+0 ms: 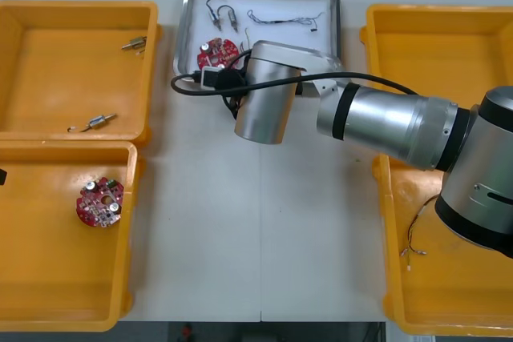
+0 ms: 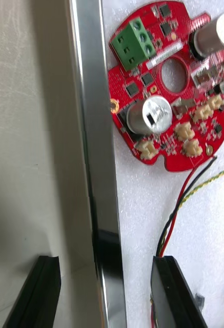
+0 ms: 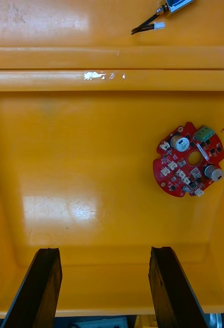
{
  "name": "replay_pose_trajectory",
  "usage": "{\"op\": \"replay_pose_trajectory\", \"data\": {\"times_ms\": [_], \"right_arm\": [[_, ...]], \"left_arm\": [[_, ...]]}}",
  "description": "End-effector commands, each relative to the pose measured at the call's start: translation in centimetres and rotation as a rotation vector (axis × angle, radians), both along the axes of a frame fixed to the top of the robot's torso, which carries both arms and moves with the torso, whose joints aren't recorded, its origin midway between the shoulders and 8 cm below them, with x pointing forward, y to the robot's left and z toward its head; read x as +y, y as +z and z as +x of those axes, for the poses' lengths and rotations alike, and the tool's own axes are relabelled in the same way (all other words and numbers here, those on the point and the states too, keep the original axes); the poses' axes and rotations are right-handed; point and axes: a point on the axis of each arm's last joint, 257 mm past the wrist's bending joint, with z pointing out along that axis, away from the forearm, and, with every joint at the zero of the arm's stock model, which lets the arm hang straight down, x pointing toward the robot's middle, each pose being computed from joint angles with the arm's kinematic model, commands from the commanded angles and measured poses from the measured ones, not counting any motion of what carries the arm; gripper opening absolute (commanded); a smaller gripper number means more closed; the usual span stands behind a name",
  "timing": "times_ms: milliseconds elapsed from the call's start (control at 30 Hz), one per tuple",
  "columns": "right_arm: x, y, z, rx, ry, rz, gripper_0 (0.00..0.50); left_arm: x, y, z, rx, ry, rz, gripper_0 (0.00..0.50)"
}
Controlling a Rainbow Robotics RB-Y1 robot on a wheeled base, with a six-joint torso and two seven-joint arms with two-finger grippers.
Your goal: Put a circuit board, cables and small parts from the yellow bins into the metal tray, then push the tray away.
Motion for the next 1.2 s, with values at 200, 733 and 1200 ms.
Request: {"op": "replay_pose_trajectory", "data": {"times_ms": [200,733,1200], "right_arm": [[3.6,5.5,-4.6,0.051,0.025,0.056,0.500],[-0.9,6.8,-16.1,0.228,-0.071,0.209,0.500],[-3.9,7.3,-21.8,0.416,-0.293,0.629,0.500]], "left_arm": [[0.5,2.2,0.6,-0.044,-0.089,0.067,0.500],[0.5,2.2,0.6,-0.044,-0.089,0.067,0.500],[0.5,2.2,0.6,-0.044,-0.089,0.067,0.500]]}}
